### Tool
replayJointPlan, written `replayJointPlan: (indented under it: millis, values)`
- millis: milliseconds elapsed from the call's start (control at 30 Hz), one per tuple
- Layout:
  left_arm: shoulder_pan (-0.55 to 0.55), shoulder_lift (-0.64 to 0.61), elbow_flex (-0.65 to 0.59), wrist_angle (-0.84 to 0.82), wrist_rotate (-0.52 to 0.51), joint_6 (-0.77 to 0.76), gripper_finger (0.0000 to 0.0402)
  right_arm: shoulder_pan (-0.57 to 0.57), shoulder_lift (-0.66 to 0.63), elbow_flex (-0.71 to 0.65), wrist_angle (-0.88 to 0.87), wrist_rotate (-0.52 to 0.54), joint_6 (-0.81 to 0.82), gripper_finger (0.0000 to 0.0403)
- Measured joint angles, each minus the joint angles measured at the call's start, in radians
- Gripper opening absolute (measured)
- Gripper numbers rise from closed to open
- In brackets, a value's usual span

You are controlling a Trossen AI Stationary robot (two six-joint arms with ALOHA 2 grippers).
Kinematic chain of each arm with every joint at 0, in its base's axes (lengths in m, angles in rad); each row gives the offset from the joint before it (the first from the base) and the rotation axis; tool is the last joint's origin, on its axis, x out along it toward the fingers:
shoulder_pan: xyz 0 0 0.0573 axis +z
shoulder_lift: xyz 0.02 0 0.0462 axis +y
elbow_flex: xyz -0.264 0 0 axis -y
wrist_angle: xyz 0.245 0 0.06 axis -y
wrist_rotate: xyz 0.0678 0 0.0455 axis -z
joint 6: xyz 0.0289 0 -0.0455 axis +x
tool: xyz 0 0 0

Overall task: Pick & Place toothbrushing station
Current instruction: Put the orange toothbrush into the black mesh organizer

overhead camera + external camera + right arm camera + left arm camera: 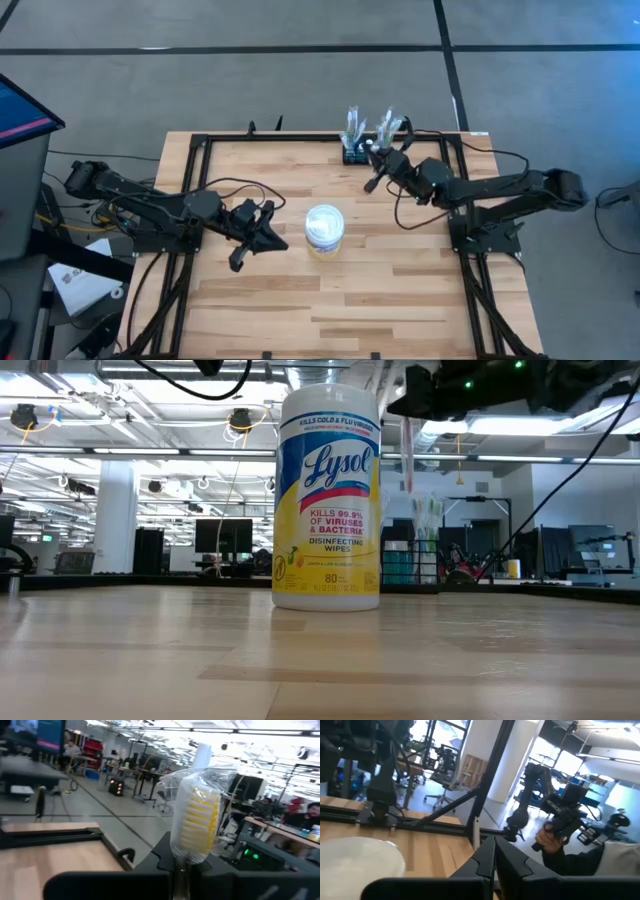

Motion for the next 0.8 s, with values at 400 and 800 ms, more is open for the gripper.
replayJointPlan:
  millis: [400, 800]
  values:
    - [0.000, 0.000, 0.000, -0.001, -0.043, 0.055, 0.0006, -0.171, 0.147, -0.001, 0.188, -0.126, 0.067, 0.0000]
    - [0.000, 0.000, 0.000, -0.006, -0.043, 0.103, 0.0006, -0.297, 0.307, 0.000, 0.367, -0.226, 0.185, 0.0000]
